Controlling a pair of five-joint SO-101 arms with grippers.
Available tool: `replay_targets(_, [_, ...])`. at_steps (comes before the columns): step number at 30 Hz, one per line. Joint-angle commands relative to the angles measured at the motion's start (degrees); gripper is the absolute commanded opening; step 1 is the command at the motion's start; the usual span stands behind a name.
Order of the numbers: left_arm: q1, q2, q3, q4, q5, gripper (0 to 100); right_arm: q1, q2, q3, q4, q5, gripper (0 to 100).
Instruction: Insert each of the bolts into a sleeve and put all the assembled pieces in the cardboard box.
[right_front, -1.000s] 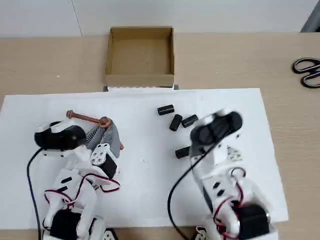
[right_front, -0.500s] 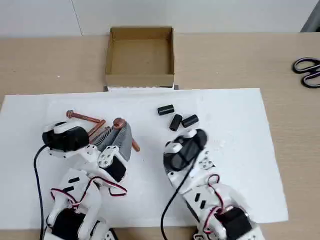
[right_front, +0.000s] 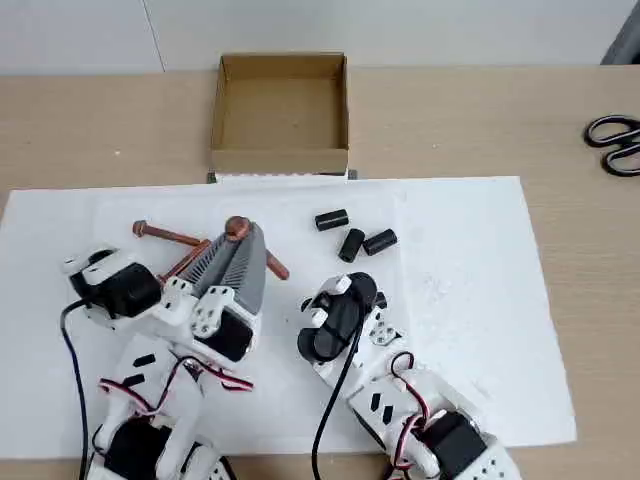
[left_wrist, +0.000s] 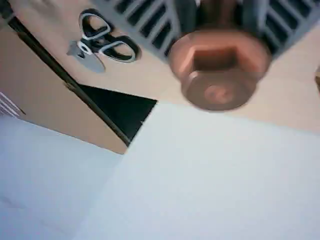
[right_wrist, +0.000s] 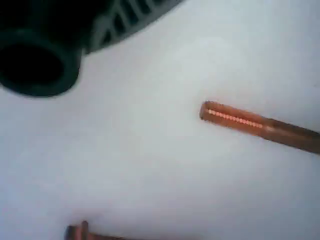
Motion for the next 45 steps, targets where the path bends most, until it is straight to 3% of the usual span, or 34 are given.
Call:
replay_targets(1, [4.3,-0.8,-1.2,0.7,-0.3,1,-0.3,-0.3,-0.9,-1.6,0.5,0.3])
replay_targets(15, [6.3,-0.5,-1.3,5.8,-2.5,1,-0.2,-0.3,-4.2,-1.1,0.5,0.3])
replay_targets(45, [6.7,-0.8,3.3,6.0,-4.9,1,-3.9,-0.2,-6.4,-1.1,0.5,0.3])
